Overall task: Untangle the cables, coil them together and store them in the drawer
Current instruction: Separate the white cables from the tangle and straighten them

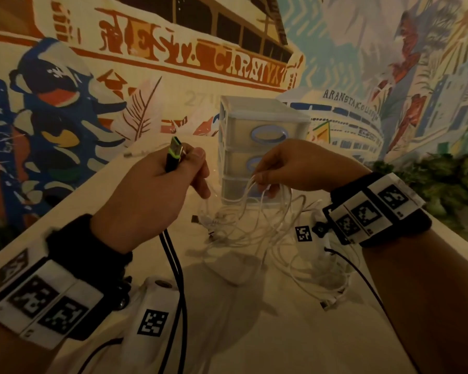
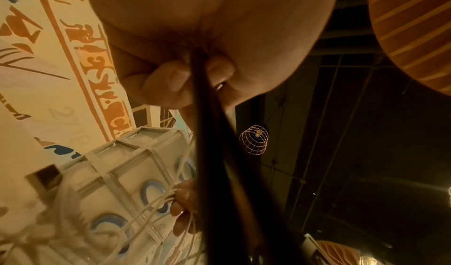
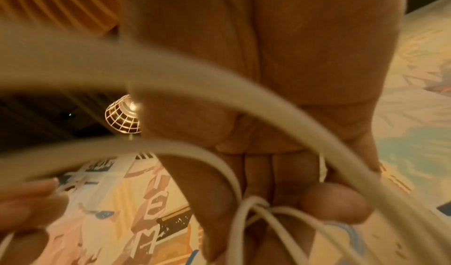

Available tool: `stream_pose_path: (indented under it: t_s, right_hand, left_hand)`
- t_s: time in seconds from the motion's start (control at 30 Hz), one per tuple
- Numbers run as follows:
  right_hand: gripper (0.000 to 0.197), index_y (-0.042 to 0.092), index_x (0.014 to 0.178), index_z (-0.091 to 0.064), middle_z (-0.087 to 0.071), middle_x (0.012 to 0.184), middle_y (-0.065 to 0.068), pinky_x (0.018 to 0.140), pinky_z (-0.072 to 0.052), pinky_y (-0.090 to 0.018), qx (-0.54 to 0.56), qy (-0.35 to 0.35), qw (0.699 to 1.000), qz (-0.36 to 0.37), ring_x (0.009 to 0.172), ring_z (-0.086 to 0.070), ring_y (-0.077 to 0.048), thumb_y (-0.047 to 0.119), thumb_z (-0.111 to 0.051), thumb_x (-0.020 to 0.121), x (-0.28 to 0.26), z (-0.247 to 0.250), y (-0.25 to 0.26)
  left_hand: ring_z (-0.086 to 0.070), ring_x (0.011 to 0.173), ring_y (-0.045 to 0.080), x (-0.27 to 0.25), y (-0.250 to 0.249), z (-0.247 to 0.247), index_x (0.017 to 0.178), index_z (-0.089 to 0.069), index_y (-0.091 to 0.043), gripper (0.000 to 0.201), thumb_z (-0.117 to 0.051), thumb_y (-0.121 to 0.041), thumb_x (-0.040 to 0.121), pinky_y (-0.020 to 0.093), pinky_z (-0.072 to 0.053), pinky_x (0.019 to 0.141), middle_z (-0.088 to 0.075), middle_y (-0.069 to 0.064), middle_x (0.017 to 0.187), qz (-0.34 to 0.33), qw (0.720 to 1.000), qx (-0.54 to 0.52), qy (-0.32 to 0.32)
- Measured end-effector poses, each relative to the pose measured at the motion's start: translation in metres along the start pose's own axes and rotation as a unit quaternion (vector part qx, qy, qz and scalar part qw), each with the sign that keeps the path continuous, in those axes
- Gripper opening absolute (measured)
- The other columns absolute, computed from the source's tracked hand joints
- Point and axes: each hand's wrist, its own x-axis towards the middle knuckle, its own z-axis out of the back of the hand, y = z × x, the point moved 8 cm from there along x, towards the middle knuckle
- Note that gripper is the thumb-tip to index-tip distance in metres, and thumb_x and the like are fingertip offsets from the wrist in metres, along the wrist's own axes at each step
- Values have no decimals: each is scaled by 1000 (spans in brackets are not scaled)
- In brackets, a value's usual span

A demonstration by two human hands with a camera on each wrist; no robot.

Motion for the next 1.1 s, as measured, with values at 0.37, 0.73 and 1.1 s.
stream_pose_path:
  t_s: [0.37,0.73,1.1]
  right_hand:
    - [18,19,105,-78,-79,92,2,71,-50,-18,152,-40,988,0,81,-74,-8,31,-70,95,-8,14,14]
    - [24,25,107,-80,-78,103,-1,78,-42,-33,210,49,976,-39,84,-67,-9,24,-58,99,-5,-4,-1]
    - [21,24,115,-75,-79,101,-1,80,-40,-36,211,35,975,-59,93,-71,-20,22,-63,99,-4,-1,-14]
  left_hand:
    - [-46,45,5,-4,-5,-3,83,-68,-27,38,-40,-43,102,15,-37,45,-73,-11,75,-35,993,111,22]
    - [-53,49,-7,-6,-9,-5,84,-67,-26,37,-38,-41,102,15,-31,51,-73,-11,78,-40,989,141,19]
    - [-52,49,-10,-6,-9,-4,86,-66,-25,36,-38,-40,103,20,-32,54,-74,-11,81,-41,988,147,13]
